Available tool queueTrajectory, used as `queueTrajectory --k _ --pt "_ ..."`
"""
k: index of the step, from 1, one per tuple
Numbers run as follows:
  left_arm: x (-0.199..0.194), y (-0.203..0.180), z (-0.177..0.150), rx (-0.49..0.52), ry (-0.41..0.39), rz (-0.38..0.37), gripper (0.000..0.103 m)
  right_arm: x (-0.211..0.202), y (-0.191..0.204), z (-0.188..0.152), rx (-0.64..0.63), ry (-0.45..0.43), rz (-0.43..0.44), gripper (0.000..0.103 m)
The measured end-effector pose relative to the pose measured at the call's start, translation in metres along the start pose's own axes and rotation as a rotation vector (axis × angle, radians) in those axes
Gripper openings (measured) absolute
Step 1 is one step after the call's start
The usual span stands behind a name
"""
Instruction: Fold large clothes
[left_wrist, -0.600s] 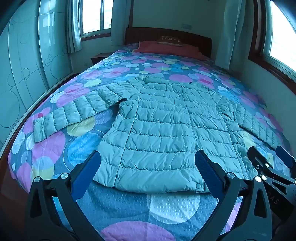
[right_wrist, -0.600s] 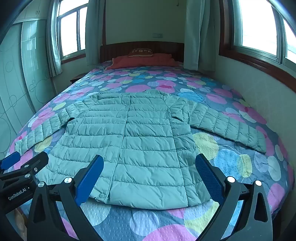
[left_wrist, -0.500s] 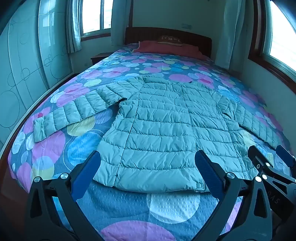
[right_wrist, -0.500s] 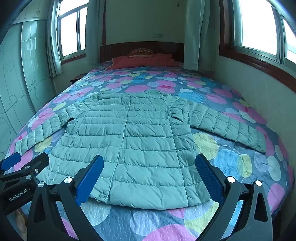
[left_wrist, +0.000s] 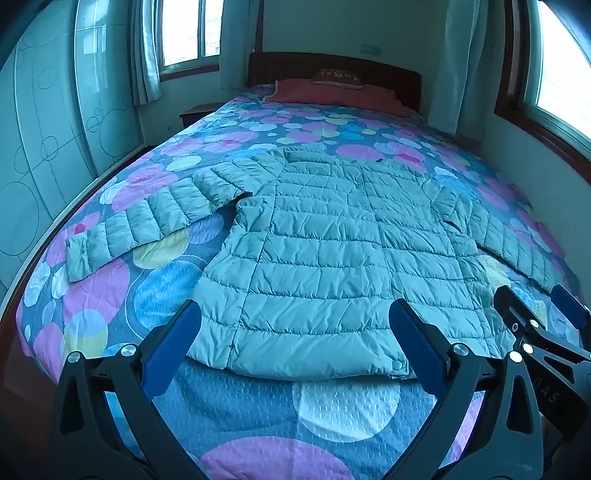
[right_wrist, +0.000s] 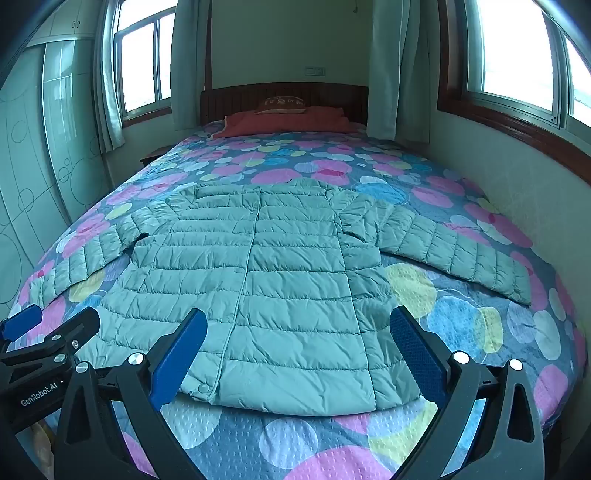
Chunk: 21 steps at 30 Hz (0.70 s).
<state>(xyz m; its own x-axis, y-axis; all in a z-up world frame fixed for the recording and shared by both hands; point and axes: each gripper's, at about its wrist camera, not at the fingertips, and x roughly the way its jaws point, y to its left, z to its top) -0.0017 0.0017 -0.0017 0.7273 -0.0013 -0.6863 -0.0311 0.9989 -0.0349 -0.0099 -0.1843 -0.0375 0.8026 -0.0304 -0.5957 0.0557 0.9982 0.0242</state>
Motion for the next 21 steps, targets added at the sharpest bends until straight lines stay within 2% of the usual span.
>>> queueTrajectory --k 21 --pt "0.0011 -0.0001 -0.0040 0.003 0.001 0.006 0.101 -0.0006 0.0006 -0.0006 -0.002 0.000 0.000 0.099"
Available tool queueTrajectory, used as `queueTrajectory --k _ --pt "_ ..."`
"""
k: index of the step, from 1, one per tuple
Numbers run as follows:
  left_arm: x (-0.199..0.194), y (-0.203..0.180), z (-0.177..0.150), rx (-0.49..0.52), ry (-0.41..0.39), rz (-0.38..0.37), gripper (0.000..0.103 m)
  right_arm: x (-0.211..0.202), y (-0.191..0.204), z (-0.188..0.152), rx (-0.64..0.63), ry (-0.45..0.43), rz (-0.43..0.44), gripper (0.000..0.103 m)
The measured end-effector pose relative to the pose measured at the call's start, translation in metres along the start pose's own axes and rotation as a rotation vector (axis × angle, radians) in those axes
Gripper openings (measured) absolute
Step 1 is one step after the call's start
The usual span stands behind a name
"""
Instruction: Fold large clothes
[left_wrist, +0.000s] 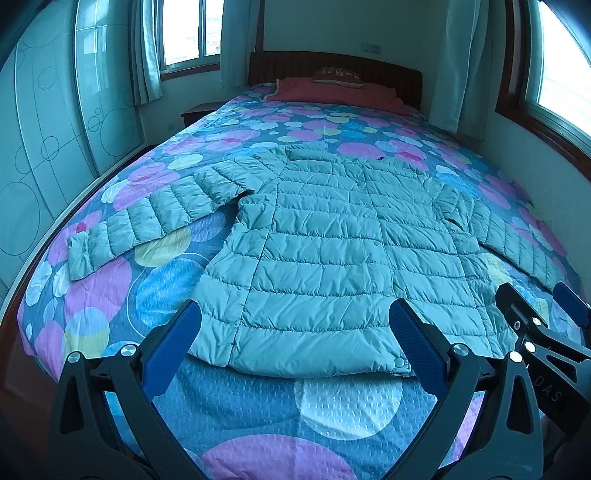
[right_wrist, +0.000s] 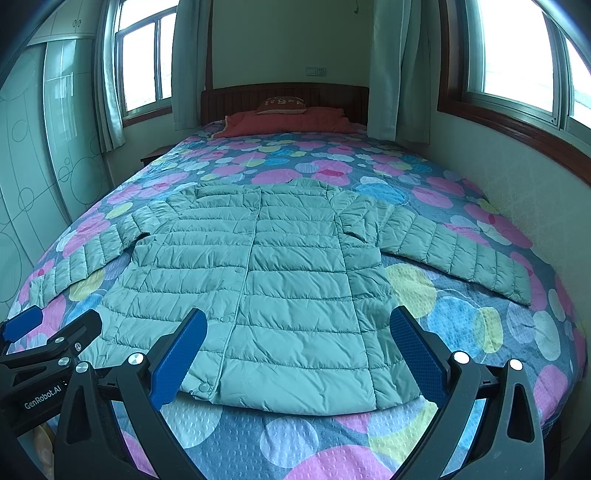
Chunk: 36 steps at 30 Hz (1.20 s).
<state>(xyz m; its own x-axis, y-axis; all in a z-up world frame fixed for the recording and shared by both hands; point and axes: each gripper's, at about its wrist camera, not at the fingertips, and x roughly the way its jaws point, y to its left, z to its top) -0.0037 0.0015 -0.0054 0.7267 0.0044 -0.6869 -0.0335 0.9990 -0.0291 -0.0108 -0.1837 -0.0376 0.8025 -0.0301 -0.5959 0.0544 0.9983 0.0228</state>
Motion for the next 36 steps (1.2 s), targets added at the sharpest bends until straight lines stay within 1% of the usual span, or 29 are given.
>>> queueTrajectory --k 13,18,36 --pt "0.0005 -0.0002 0.0002 0.002 0.004 -0.001 0.101 0.0024 0.0022 0.0004 0.000 0.000 -0.001 0.099" --pt "0.0012 0.0058 -0.0081 0.001 0.007 -0.004 0.101 0.0010 0.0016 -0.0012 -0.001 0.001 -0.002 0.099" --pt "0.0015 0.0055 -0.0078 0.003 0.010 -0.002 0.101 0.0022 0.0037 -0.0015 -0.003 0.002 -0.003 0.099"
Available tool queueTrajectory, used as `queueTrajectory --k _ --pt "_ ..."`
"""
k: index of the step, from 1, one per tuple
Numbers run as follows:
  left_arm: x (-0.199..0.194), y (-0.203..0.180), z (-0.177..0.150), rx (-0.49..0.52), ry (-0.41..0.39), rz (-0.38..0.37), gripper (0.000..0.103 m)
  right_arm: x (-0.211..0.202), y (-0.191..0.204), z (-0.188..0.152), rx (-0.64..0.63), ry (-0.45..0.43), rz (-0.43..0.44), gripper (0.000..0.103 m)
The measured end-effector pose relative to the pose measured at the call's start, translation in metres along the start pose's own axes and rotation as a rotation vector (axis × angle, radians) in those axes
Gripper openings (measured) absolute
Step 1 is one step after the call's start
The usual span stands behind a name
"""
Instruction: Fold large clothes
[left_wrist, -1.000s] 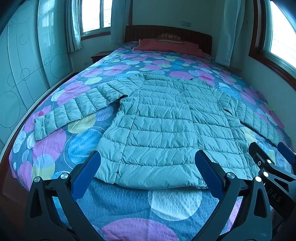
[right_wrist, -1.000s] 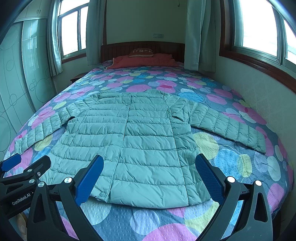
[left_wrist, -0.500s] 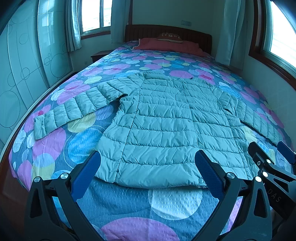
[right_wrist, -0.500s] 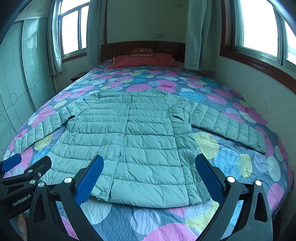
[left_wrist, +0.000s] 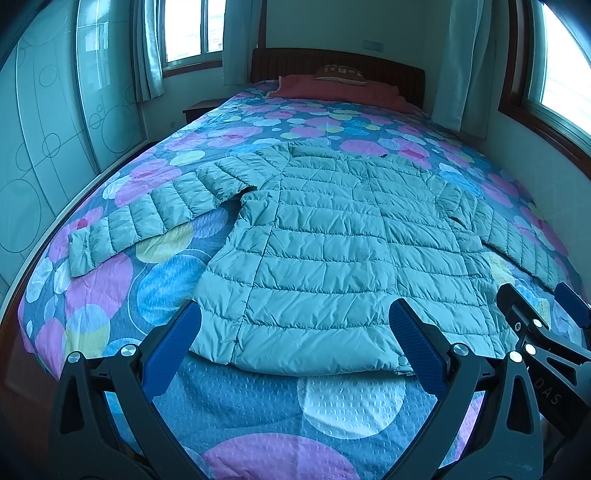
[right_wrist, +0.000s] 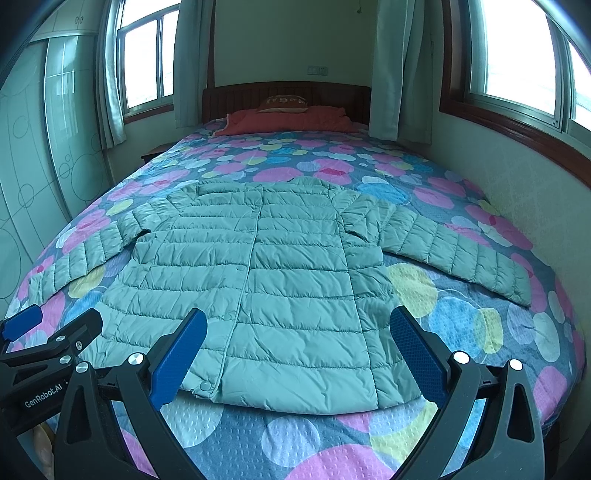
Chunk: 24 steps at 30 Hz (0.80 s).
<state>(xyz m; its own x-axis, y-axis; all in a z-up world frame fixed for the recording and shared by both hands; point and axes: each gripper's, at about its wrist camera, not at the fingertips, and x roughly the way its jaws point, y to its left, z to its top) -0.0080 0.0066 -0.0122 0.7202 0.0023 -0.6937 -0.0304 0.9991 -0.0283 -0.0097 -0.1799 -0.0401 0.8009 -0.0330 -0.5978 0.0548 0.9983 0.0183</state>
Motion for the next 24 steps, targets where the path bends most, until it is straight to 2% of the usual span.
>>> queueTrajectory --k 17,24 --pt "0.003 0.005 -0.006 -0.002 0.009 0.000 0.101 0.004 0.001 -0.003 -0.004 0.007 0.001 0.099" --pt "0.025 0.014 -0.004 -0.031 0.060 0.005 0.101 0.019 -0.004 -0.003 0.009 0.034 0.001 0.099"
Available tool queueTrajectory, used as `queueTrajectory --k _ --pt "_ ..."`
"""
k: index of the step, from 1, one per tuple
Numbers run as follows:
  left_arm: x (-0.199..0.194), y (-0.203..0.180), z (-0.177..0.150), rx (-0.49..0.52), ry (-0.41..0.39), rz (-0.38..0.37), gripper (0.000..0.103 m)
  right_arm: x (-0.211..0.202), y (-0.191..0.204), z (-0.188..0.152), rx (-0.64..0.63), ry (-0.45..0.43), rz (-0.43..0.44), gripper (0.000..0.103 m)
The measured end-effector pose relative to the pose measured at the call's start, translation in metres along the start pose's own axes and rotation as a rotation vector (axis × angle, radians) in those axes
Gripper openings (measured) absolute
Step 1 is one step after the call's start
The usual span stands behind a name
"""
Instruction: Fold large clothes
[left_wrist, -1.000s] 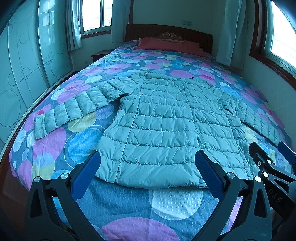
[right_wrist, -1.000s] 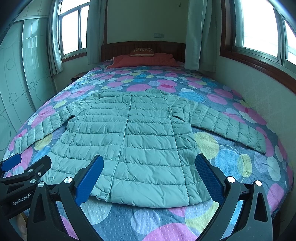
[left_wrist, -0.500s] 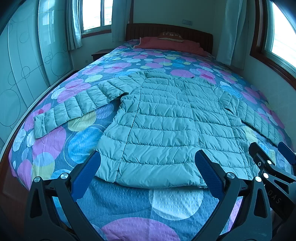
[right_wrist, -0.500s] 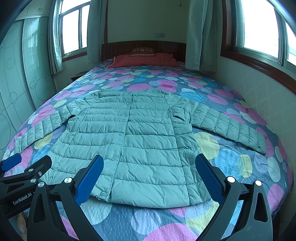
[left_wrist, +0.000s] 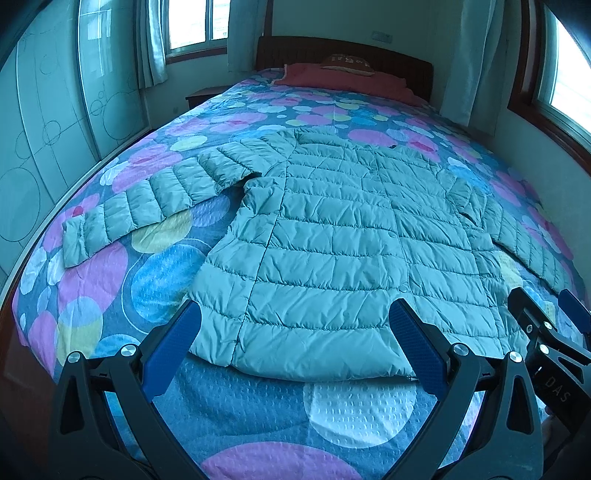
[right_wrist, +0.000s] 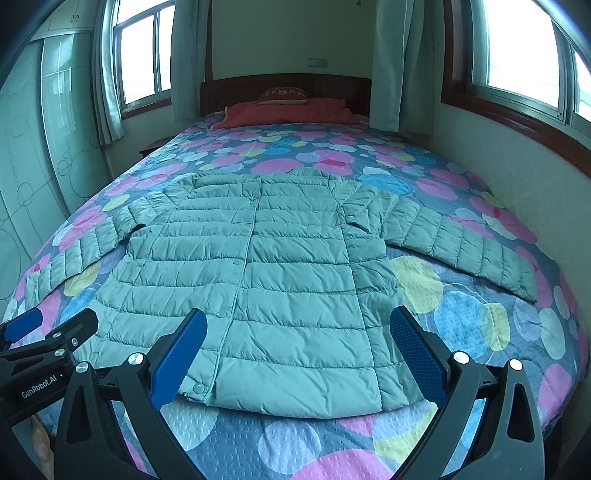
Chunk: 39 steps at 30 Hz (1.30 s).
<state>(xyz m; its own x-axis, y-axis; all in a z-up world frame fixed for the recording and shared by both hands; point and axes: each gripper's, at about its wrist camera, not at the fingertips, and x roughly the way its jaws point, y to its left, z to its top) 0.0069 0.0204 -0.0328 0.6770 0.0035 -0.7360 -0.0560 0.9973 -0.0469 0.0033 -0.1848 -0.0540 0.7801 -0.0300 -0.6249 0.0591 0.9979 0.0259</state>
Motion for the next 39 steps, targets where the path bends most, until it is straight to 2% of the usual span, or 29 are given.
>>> queueTrajectory --k 5,8,10,12,14,16,18,21,25,27,30,35,39 --pt "0.033 0.021 0.014 -0.058 0.080 0.014 0.099 0.023 -0.024 0.006 0.050 0.040 0.024 0.099" --pt "0.052 0.041 0.021 -0.107 0.100 0.064 0.076 0.043 -0.053 0.010 0.124 0.058 0.022 0.095" --pt "0.067 0.058 0.026 -0.149 0.124 0.098 0.068 0.060 -0.073 0.013 0.153 0.088 -0.011 0.054" --pt "0.081 0.078 0.031 -0.198 0.144 0.130 0.065 0.081 -0.102 0.015 0.226 0.135 -0.021 0.053" --pt "0.093 0.099 0.034 -0.249 0.151 0.176 0.065 0.092 -0.130 0.016 0.309 0.128 -0.008 0.054" --pt "0.104 0.119 0.035 -0.300 0.157 0.219 0.069 0.103 -0.166 0.015 0.417 0.109 -0.001 0.068" --pt "0.114 0.138 0.034 -0.350 0.166 0.256 0.075 0.110 -0.201 0.011 0.528 0.080 0.005 0.072" --pt "0.127 0.164 0.029 -0.425 0.183 0.297 0.075 0.126 -0.260 -0.003 0.711 0.066 0.012 0.072" --pt "0.135 0.189 0.019 -0.522 0.180 0.341 0.075 0.137 -0.318 -0.026 0.898 0.018 -0.010 0.072" --pt "0.133 0.190 0.019 -0.517 0.158 0.368 0.075 0.141 -0.339 -0.037 0.983 -0.015 -0.010 0.072" --pt "0.132 0.190 0.017 -0.531 0.146 0.391 0.075 0.140 -0.366 -0.052 1.120 -0.133 0.036 0.072" --pt "0.136 0.181 0.014 -0.499 0.142 0.445 0.079 0.140 -0.393 -0.056 1.219 -0.266 0.030 0.072" --pt "0.136 0.179 0.012 -0.482 0.137 0.468 0.081 0.140 -0.404 -0.053 1.233 -0.309 0.009 0.070"
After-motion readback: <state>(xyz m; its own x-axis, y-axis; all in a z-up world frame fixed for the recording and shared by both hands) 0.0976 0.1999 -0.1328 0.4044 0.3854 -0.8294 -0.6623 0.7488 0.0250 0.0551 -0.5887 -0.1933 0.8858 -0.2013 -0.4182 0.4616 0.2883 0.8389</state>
